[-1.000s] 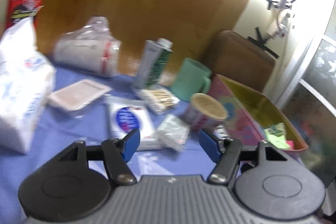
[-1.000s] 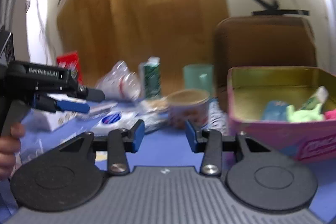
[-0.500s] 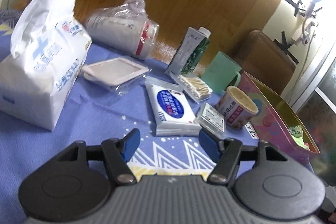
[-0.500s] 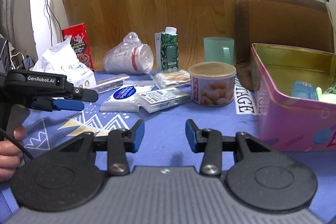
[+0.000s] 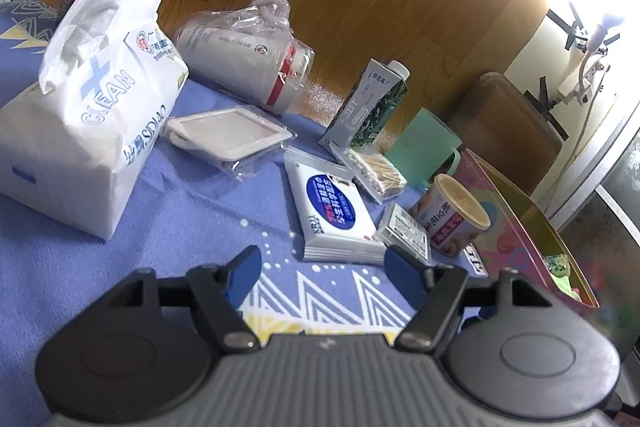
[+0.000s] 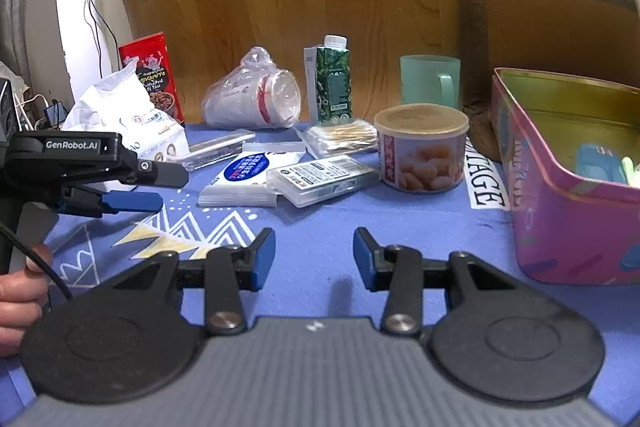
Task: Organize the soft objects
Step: 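Move the left tool back to the white plastic barcode box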
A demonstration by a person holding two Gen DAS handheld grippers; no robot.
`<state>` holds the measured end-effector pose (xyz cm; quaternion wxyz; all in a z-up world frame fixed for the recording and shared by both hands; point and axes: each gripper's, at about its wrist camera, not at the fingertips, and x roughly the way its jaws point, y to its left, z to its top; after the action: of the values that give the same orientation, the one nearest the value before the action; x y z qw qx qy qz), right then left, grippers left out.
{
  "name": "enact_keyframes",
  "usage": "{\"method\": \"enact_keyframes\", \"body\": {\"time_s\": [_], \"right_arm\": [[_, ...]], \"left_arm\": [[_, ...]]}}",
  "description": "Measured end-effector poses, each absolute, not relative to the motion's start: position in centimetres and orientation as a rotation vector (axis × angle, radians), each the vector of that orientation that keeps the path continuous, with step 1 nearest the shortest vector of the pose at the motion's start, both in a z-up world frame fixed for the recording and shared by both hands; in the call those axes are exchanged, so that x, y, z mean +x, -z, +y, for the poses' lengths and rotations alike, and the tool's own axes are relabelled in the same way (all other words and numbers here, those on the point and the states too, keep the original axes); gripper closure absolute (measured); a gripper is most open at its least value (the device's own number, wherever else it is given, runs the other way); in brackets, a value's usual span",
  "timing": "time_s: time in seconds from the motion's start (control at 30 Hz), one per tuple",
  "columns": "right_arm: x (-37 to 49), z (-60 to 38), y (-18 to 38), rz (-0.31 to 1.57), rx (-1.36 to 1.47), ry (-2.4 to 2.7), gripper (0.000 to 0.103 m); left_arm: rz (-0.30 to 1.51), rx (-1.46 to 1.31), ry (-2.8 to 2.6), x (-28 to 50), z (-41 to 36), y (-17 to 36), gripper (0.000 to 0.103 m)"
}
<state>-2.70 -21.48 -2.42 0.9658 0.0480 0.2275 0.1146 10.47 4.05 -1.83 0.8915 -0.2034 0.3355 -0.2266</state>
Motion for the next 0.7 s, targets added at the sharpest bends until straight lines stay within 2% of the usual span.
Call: {"method": "enact_keyframes", "body": {"time_s": [0.5, 0.7], "right_arm": [[-0.1, -19.2, 1.1, 0.43, 0.045, -0.285, 0.057], [3.5, -18.9, 1.0, 0.461, 0.058, -0.242, 0.052]], "left_arm": [[0.706, -0.468, 0.454, 10.6, 4.8, 2.1, 0.033], [0.725, -0.465, 0.473, 11.0, 4.4, 2.3, 0.033]]}}
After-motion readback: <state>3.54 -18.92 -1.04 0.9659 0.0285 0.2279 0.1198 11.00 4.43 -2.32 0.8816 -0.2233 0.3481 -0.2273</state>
